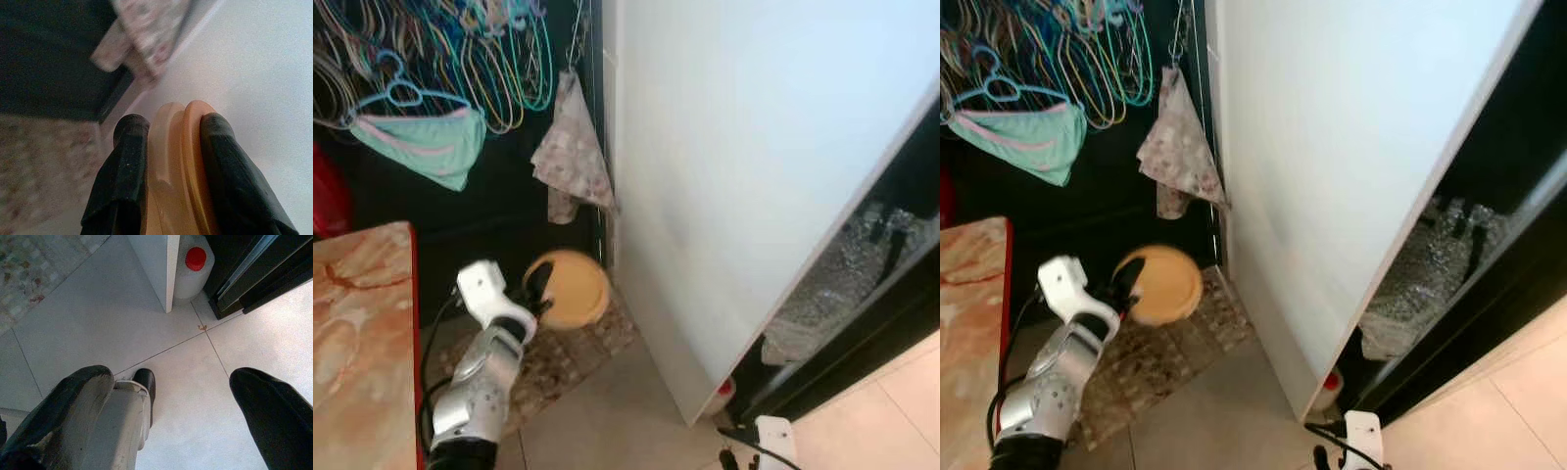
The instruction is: Restocking fridge
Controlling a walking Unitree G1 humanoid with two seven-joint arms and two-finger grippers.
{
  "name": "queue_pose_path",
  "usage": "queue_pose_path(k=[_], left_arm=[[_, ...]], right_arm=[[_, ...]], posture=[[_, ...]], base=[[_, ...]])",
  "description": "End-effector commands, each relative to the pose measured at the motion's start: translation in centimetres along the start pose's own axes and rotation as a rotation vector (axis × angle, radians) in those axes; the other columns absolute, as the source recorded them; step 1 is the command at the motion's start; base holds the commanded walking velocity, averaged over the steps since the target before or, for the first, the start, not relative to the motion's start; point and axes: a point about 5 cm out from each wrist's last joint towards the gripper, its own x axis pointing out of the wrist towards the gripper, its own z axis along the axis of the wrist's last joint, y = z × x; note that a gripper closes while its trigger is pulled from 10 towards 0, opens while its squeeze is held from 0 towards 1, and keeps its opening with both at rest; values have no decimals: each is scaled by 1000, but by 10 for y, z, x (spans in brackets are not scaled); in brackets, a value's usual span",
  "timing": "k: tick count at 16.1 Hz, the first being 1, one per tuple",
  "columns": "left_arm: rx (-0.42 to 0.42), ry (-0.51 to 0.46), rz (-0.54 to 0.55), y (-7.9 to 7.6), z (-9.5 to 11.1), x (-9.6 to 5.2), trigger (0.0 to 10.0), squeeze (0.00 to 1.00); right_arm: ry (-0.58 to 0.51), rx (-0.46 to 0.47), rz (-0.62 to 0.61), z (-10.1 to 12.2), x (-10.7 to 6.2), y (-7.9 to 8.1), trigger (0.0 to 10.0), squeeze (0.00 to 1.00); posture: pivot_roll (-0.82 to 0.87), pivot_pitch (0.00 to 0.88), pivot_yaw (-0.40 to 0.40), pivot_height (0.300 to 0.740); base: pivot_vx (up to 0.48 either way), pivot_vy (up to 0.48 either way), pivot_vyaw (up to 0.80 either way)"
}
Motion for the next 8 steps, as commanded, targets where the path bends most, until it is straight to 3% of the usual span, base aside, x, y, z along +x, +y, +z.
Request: queue_pose_path(k=[1,3,8], left_arm=[[29,39,8,6,-10,2,10000,0],[32,114,77,26,-29,-1,10000,0],[-2,272,148,51,-70,-7,10000,0]], right_arm=[[-1,13,-9,-2,-1,-2,10000,0],[4,11,-10,-3,-1,-2,10000,0],[7,3,-10,-3,-1,-2,10000,0]], posture=[[-99,73,-12,740],[-102,71,-9,740],[-99,73,-16,740]], base=[[0,0,0],[0,0,0],[0,0,0]])
